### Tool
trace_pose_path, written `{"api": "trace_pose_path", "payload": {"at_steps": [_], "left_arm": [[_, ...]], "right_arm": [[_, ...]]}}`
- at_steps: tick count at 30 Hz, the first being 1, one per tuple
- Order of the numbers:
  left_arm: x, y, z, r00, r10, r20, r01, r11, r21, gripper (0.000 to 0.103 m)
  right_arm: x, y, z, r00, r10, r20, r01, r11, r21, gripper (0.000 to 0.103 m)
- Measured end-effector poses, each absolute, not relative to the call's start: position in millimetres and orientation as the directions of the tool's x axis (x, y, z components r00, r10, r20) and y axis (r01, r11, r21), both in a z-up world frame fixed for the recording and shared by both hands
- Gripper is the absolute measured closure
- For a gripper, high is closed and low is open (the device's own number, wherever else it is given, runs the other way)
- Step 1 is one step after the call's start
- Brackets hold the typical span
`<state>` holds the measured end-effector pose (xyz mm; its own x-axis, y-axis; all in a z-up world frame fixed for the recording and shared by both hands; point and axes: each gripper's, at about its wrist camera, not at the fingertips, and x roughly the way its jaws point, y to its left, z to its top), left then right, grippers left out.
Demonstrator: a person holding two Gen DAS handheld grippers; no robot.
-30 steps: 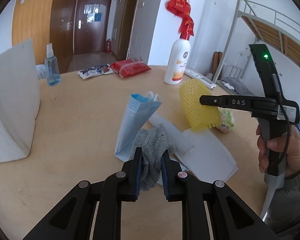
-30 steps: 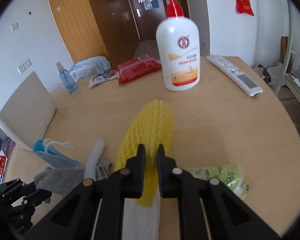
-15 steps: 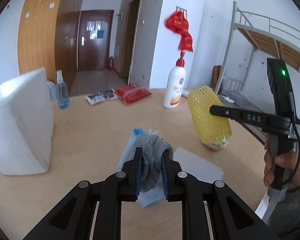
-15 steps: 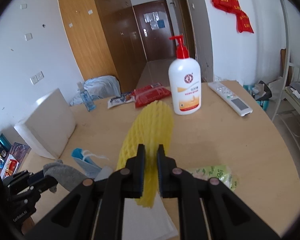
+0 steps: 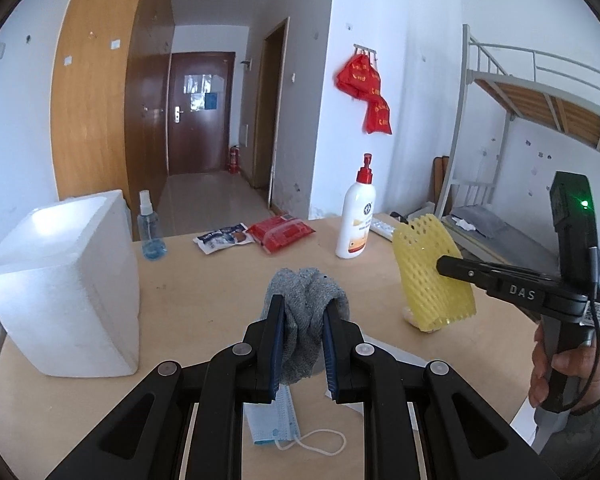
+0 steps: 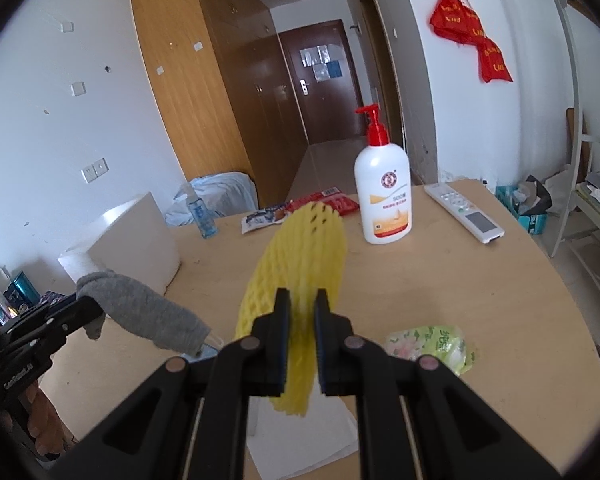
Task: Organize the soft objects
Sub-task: 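Close left tool on grey sock while right tool grips yellow foam net, lift, then carry grey sock and yellow foam net with both tools toward white foam box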
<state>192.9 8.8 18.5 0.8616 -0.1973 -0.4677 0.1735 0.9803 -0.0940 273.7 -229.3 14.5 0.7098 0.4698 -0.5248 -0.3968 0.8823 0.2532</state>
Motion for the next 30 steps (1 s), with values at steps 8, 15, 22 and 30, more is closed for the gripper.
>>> {"api": "trace_pose_path", "payload": {"at_steps": [8, 15, 22, 30], "left_arm": [[175, 10, 25, 0.881, -0.182, -0.436, 0.166, 0.983, -0.076, 0.084], [152, 5, 33, 0.900, -0.156, -0.406, 0.150, 0.988, -0.047, 0.084], [132, 3, 43, 0.920, -0.123, -0.373, 0.125, 0.992, -0.018, 0.084], [105, 2, 55, 0.940, -0.101, -0.326, 0.103, 0.995, -0.012, 0.084]], "right_arm": [[252, -232, 24, 0.722, 0.490, -0.488, -0.419, 0.872, 0.254, 0.089], [233, -233, 29, 0.729, 0.508, -0.459, -0.441, 0.861, 0.254, 0.089], [213, -232, 36, 0.733, 0.529, -0.427, -0.467, 0.848, 0.249, 0.089], [187, -237, 48, 0.750, 0.541, -0.381, -0.484, 0.841, 0.241, 0.089]]}}
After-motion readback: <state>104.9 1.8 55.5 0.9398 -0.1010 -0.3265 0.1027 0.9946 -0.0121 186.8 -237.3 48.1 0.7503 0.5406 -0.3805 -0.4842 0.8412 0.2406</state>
